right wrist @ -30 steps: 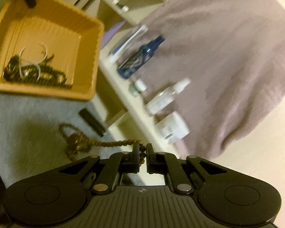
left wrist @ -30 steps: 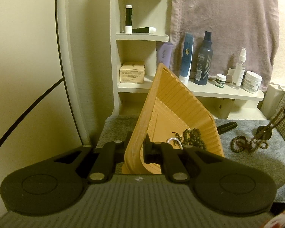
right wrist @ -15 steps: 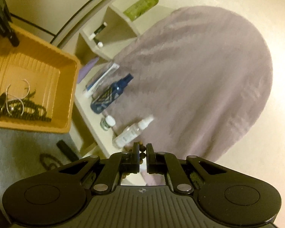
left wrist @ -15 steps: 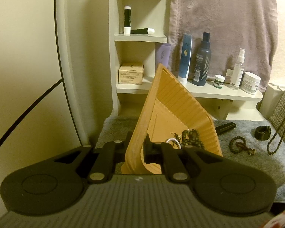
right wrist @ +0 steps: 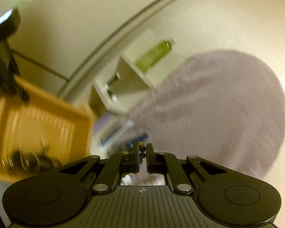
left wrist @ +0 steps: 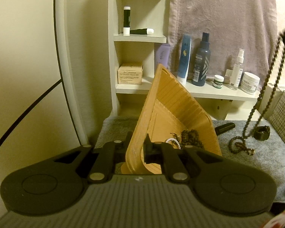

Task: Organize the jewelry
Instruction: 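Lift the brown bead strand with the right gripper and release it into the tray, then grasp the brown bead bracelet with pendant using the right gripper, then carry the bead bracelet with the right gripper into the tray and release, then return the right gripper to the towel and grasp the round bead bracelet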

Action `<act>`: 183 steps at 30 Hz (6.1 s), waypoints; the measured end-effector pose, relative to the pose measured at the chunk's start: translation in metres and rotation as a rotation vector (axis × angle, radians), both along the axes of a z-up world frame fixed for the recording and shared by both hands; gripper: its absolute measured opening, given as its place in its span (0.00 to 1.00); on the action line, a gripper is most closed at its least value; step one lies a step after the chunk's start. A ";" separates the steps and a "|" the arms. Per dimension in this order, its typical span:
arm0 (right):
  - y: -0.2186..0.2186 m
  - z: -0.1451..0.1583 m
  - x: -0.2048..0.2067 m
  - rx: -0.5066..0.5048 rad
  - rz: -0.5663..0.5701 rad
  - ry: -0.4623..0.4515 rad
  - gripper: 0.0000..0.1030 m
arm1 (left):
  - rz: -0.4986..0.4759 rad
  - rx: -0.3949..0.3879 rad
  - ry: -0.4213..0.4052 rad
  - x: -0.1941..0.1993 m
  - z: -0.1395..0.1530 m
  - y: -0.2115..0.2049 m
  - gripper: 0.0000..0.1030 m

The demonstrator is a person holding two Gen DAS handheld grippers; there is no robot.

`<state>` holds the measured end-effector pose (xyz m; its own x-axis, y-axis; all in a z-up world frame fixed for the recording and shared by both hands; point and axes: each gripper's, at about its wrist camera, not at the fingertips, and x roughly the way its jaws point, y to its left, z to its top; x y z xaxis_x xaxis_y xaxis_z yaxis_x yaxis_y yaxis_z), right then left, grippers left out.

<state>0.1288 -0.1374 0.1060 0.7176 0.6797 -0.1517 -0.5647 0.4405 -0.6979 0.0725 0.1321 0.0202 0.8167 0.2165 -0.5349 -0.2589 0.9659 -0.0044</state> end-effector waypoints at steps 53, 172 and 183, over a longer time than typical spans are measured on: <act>-0.036 -0.173 0.051 0.210 -0.372 0.831 0.33 | -0.008 -0.010 -0.005 0.001 0.001 0.001 0.09; -0.035 -0.168 0.094 0.313 -0.503 0.834 0.15 | 0.018 -0.019 0.003 -0.002 -0.002 0.002 0.09; -0.018 -0.184 0.134 0.245 -0.503 0.830 0.19 | 0.015 -0.016 0.006 -0.002 -0.002 0.002 0.09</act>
